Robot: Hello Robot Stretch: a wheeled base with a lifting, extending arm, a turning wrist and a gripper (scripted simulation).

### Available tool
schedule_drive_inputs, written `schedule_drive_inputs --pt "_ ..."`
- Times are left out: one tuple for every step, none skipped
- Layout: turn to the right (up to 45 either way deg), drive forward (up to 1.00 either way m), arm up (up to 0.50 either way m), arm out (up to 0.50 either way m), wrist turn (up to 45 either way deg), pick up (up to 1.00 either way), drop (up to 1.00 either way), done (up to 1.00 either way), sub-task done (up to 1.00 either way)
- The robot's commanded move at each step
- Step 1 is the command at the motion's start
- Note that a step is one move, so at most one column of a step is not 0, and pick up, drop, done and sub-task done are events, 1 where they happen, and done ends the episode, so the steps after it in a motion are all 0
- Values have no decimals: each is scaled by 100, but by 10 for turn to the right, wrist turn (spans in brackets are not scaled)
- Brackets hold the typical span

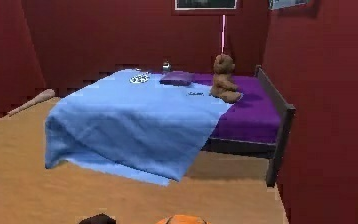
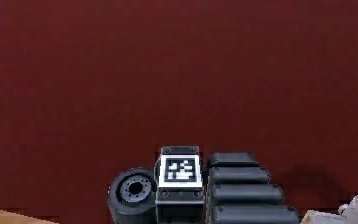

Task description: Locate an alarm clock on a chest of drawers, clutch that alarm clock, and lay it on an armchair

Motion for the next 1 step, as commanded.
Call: schedule_drive_inputs --pt "0 20 0 0 0 0 0 0 0"
